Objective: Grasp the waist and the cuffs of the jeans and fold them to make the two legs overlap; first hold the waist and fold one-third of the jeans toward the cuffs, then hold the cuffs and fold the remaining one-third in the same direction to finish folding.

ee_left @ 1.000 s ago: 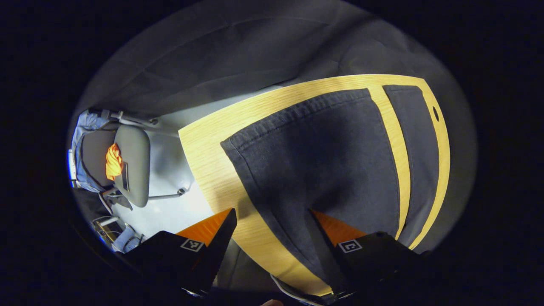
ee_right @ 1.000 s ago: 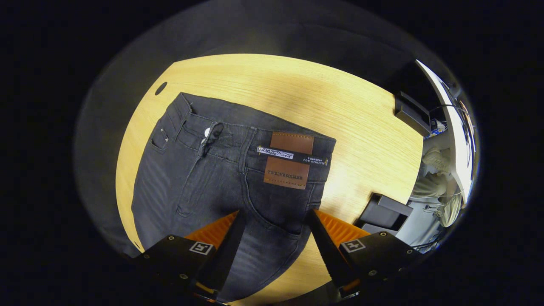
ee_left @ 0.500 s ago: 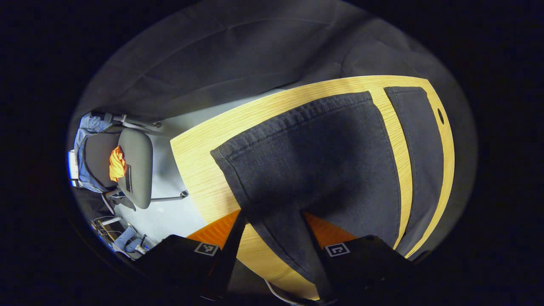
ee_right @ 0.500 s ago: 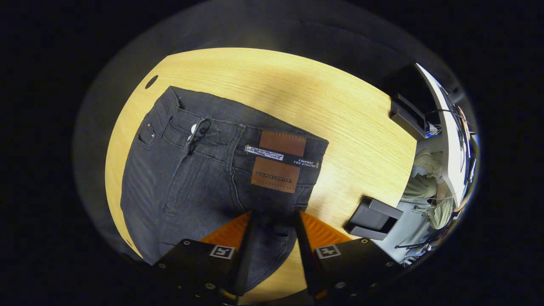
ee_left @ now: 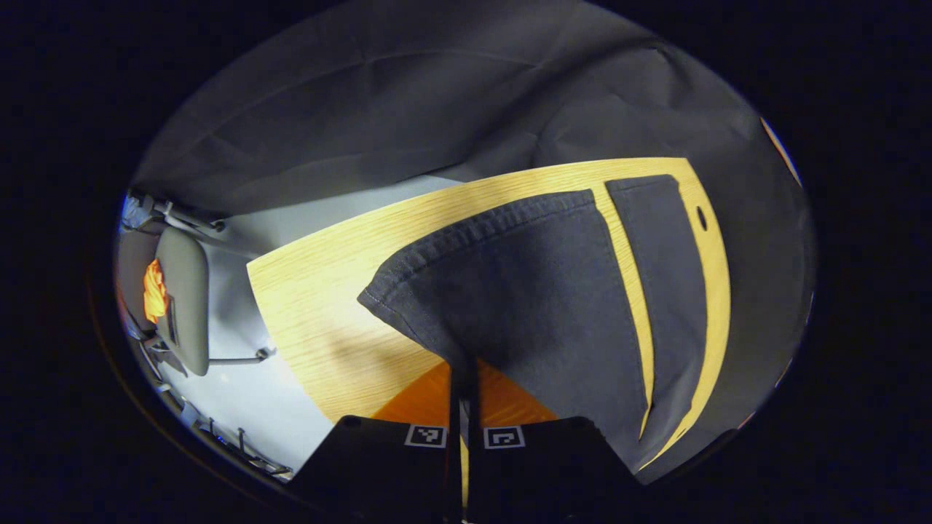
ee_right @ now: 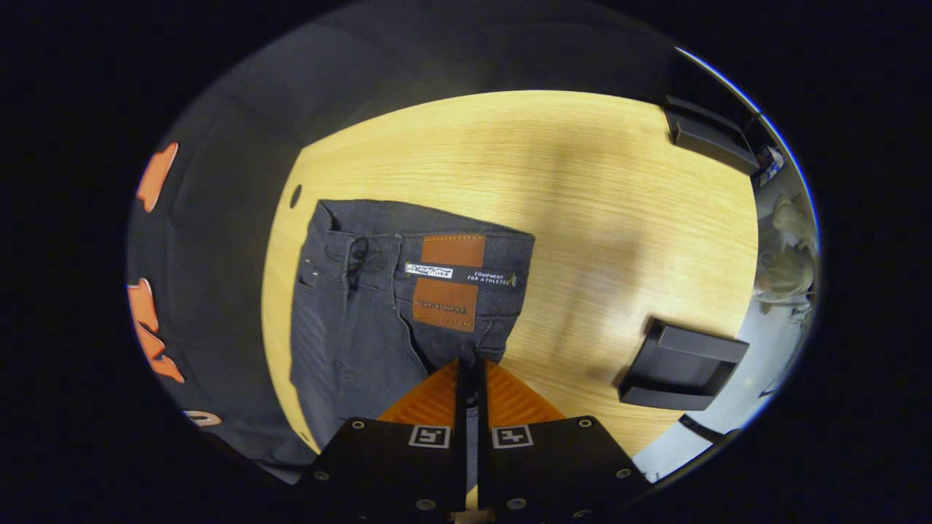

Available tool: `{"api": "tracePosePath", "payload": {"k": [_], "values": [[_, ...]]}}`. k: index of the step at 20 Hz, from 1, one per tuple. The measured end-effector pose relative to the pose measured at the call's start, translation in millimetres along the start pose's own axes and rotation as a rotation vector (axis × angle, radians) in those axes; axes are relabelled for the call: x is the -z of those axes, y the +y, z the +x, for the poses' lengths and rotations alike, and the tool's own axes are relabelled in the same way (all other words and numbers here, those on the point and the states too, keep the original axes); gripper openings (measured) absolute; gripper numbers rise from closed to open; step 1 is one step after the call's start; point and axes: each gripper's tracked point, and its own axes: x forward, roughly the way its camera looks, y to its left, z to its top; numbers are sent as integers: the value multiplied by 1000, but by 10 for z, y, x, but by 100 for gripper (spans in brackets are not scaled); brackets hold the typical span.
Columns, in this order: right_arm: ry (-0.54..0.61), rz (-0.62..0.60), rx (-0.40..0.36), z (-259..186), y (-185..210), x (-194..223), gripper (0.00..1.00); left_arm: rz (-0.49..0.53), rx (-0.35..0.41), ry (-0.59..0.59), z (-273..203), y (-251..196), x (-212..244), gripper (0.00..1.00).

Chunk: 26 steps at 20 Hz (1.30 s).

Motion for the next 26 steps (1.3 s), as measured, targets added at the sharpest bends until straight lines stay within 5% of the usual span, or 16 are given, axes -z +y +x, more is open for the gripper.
{"api": "tracePosePath", "payload": {"k": [9, 12, 22, 26], "values": [[-42, -20, -232, -240, 638, -53, 3, 129, 162, -115, -295, -368, -170, 4], [-48, -58, -210, -232, 691, -59, 4, 133, 195, -129, -340, -478, -217, 4], [-72, -74, -305, -380, 1172, -212, 2, 194, 282, -204, -547, -1015, -523, 4], [-52, -142, -170, -216, 896, -231, 1, 211, 271, -189, -470, -1151, -530, 4]]}}
